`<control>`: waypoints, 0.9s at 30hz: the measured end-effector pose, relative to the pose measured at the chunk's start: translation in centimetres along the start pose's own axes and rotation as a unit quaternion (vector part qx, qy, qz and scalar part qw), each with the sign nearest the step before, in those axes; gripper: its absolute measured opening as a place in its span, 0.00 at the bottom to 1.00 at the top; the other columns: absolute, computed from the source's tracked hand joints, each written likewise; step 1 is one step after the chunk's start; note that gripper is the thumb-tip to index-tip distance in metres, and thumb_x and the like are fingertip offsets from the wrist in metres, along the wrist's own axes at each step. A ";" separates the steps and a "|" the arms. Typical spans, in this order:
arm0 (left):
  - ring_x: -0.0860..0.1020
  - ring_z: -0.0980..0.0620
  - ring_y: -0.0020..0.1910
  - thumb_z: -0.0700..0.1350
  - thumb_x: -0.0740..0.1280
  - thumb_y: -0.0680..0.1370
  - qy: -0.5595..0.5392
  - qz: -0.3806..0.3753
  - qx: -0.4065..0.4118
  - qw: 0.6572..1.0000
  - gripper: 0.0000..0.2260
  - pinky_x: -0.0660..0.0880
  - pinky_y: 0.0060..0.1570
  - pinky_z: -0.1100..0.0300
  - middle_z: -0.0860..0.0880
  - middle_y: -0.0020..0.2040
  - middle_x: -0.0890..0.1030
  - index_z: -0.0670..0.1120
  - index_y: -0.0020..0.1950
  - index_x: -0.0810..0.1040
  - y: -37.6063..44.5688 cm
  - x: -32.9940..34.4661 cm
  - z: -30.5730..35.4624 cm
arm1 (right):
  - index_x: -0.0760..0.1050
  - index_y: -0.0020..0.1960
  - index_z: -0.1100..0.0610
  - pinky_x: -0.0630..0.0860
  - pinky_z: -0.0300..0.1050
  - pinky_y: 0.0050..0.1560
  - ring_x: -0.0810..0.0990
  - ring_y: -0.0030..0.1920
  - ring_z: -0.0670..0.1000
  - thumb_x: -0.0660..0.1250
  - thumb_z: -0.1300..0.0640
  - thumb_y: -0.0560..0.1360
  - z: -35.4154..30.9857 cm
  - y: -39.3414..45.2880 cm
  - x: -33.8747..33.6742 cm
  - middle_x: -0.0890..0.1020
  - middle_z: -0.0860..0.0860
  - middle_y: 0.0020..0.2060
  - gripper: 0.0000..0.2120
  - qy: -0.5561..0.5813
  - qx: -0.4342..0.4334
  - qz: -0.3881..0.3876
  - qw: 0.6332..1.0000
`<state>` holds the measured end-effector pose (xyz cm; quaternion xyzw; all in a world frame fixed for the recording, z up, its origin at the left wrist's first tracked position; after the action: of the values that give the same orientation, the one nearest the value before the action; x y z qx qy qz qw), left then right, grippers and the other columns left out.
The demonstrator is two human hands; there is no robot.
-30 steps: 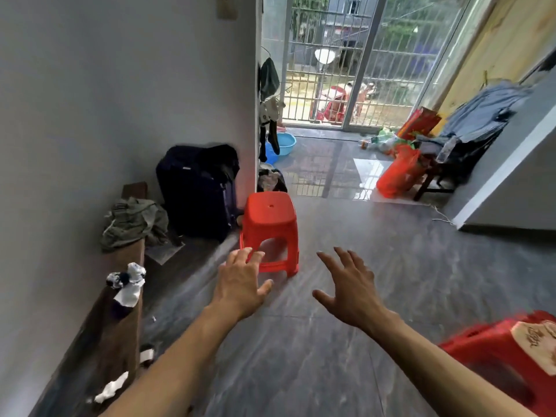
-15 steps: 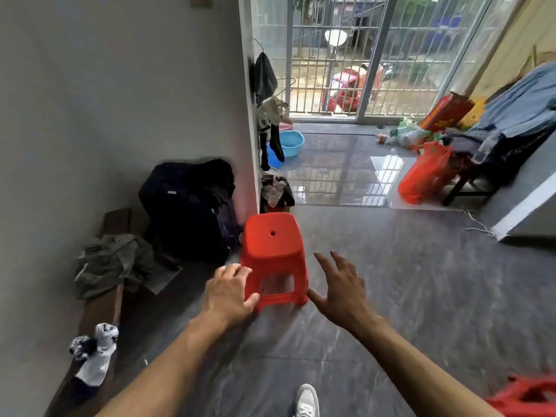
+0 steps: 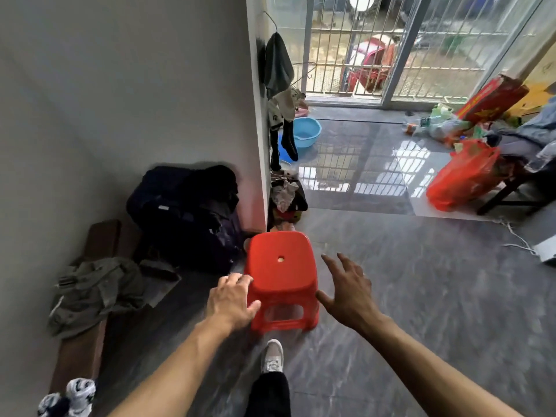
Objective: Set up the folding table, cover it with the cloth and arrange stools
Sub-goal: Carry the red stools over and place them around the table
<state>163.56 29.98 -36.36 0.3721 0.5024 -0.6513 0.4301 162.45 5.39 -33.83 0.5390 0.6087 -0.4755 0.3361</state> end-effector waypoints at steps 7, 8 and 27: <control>0.66 0.50 0.69 0.60 0.65 0.76 -0.008 -0.054 0.030 0.998 0.27 0.66 0.65 0.55 0.52 0.70 0.68 0.53 0.72 0.66 11.7 2.3 -1.6 | 0.51 0.79 0.45 0.63 0.59 0.72 0.56 0.77 0.58 0.67 0.38 0.72 -0.3 10.5 2.8 0.57 0.56 0.78 0.41 -0.028 0.040 -0.041 0.998; 0.66 0.49 0.69 0.60 0.64 0.75 -0.004 -0.061 0.031 0.998 0.27 0.67 0.65 0.54 0.52 0.70 0.69 0.53 0.72 0.67 13.1 2.5 -2.1 | 0.52 0.79 0.45 0.63 0.59 0.72 0.56 0.77 0.58 0.67 0.38 0.72 -0.4 11.8 3.2 0.57 0.56 0.78 0.41 -0.030 0.041 -0.045 0.998; 0.70 0.46 0.65 0.57 0.66 0.75 -0.043 -0.137 -0.011 0.990 0.25 0.70 0.64 0.51 0.49 0.67 0.71 0.53 0.70 0.69 34.2 16.2 -7.3 | 0.55 0.77 0.45 0.66 0.60 0.69 0.59 0.75 0.59 0.68 0.39 0.72 8.7 28.9 19.5 0.59 0.57 0.76 0.39 -0.001 0.140 -0.162 0.977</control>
<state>190.16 29.81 -64.19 0.2665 0.5363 -0.7143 0.3620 185.94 2.79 -60.87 0.4749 0.6146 -0.6047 0.1764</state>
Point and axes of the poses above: each hand's wrist, its own y-axis towards the middle knuckle, its own x-axis out of the palm, z = x × y, the point moved 10 cm from there along y, towards the middle knuckle
